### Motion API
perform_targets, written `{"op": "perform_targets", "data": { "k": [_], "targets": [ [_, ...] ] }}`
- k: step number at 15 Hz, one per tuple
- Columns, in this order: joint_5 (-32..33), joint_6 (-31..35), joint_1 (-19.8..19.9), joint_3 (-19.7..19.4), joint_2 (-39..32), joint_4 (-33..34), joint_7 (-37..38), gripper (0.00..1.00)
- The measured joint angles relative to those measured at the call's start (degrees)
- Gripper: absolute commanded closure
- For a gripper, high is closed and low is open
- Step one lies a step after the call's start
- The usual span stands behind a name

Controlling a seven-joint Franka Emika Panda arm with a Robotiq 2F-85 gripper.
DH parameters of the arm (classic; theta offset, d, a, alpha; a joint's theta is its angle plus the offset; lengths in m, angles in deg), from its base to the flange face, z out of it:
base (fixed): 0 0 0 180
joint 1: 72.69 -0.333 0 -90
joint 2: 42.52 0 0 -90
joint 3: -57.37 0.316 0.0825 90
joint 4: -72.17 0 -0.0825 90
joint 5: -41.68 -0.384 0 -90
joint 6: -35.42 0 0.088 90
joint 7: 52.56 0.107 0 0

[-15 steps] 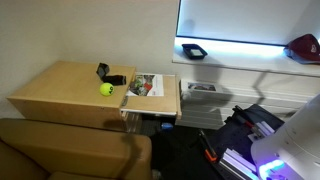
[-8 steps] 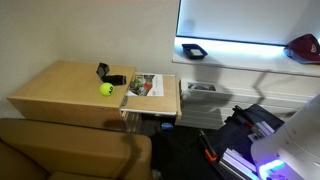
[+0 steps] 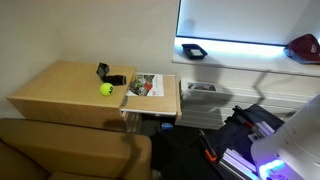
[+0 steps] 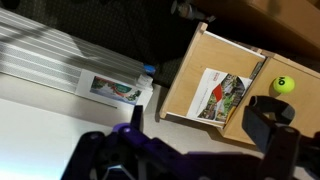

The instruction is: Remove the black bowl from the windowsill and place it on the nightstand shelf

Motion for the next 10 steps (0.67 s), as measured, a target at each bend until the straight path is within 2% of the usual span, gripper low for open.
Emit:
{"op": "perform_targets", "data": {
  "k": [3,6,9,10],
  "targets": [
    [-0.1,0.6,0.1,0.1,-0.1,0.0,0.9,0.00],
    [-0.2,13.3,1.0,-0.2,-5.0,0.0,7.2,0.00],
    [-0.4,28.0,3.4,-1.4,-14.6,0.4,11.6,0.00],
    [-0.5,30.9,4.5,-1.5,-17.7,1.0,13.4,0.00]
  ]
}}
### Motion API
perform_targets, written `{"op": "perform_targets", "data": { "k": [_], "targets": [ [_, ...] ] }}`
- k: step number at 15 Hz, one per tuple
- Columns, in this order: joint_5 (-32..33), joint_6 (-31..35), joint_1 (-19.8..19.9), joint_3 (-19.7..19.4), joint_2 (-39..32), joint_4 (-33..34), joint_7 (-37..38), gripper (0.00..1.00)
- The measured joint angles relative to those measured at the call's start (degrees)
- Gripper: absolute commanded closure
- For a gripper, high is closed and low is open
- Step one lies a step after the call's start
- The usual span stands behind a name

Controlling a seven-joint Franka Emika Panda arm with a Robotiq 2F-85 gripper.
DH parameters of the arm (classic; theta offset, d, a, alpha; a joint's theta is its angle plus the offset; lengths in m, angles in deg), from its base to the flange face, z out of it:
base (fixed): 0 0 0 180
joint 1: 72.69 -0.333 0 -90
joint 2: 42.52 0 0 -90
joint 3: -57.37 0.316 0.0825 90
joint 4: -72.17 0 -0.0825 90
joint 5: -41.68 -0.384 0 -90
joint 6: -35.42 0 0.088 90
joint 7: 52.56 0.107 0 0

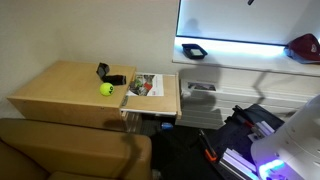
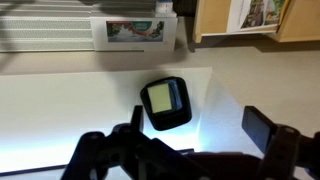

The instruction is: Remove the black bowl from the windowsill and place it on the nightstand shelf

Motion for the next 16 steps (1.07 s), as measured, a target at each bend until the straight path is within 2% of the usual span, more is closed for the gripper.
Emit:
{"op": "perform_targets", "data": {
  "k": [3,9,13,16],
  "targets": [
    [-0.3,1.5,2.1,0.0,-4.7,2.4,4.0,0.00],
    [1.4,1.8,2.8,1.1,-5.8,3.0,6.4,0.00],
    [2.1,8.9,3.2,3.9,-15.9,4.0,14.5,0.00],
    [3.7,14.0,3.2,4.7,-25.8,8.3,23.2,0.00]
  ]
}}
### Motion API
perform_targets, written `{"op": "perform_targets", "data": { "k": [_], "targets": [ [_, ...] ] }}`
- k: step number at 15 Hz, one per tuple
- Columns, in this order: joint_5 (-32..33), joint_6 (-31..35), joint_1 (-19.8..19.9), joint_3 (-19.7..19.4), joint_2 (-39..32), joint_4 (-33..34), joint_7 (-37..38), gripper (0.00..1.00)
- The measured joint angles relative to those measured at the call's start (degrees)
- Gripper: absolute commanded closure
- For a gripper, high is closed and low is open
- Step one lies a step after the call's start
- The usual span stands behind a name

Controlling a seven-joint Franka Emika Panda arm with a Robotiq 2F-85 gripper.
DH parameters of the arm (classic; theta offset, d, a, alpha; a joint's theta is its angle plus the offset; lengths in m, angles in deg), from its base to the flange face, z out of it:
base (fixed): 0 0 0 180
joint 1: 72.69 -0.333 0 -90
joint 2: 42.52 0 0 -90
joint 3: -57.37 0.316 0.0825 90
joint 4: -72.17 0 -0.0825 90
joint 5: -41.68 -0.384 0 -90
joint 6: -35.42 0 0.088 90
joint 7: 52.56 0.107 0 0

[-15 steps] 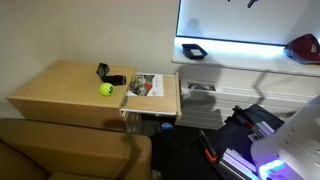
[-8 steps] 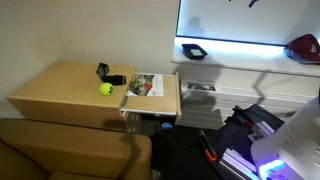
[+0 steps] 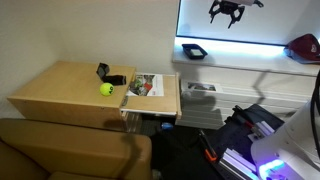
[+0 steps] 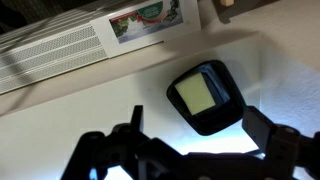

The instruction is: Remove the black bowl from the windowsill and place it on the nightstand shelf

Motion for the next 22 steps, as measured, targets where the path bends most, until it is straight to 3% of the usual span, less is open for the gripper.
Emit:
{"op": "perform_targets", "data": {
  "k": [3,6,8,12,17,22],
  "targets": [
    [-1.1,0.4,0.0,-1.7,-9.2,5.4,6.3,0.00],
    [-12.0,-3.9,0.2,-2.8,-15.7,10.4,4.8,0.00],
    [-15.7,-6.7,0.5,-2.8,-16.8,12.4,3.4,0.00],
    [-12.2,-6.2,-1.2,-3.8,-17.7,12.9,6.0,0.00],
    [-11.2,1.4,-6.6,-3.8,-24.8,14.5,13.8,0.00],
    [-8.7,7.4,-11.0,-8.5,-34.9,22.1,27.9,0.00]
  ]
}}
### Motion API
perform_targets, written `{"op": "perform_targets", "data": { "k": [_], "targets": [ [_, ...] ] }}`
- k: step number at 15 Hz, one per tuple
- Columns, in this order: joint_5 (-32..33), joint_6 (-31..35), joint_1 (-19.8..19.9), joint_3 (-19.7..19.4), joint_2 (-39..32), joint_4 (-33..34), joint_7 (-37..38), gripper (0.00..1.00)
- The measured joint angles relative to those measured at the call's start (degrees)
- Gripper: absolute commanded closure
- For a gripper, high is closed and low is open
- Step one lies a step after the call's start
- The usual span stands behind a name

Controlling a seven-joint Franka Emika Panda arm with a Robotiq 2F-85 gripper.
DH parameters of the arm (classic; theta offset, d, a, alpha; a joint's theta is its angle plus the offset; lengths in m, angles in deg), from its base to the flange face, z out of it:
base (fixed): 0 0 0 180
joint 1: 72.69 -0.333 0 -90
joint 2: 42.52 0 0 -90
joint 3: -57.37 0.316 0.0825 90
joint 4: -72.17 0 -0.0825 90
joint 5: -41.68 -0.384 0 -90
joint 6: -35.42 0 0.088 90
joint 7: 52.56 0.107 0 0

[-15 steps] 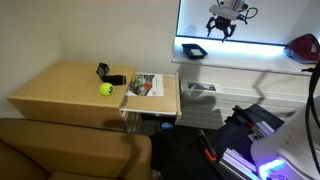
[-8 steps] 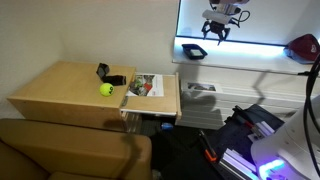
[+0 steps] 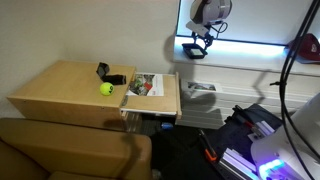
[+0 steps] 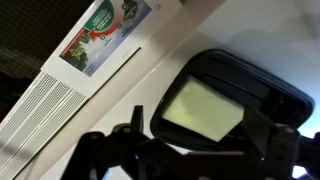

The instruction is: Remove the black bowl from the windowsill and place it on the nightstand shelf

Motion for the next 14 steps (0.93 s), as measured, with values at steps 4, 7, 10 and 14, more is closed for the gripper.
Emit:
{"op": "perform_targets", "data": {
  "k": [4,7,10,14],
  "targets": [
    [0.0,-0.3,1.0,-2.6,-5.7,3.8,3.5,0.00],
    [0.0,-0.4,0.4,-2.5,-5.3,3.9,3.5,0.00],
    [-2.7,-5.6,3.1,0.8,-5.6,5.1,0.6,0.00],
    [-4.9,-8.5,7.1,2.3,-10.2,9.2,-0.5,0.00]
  ]
}}
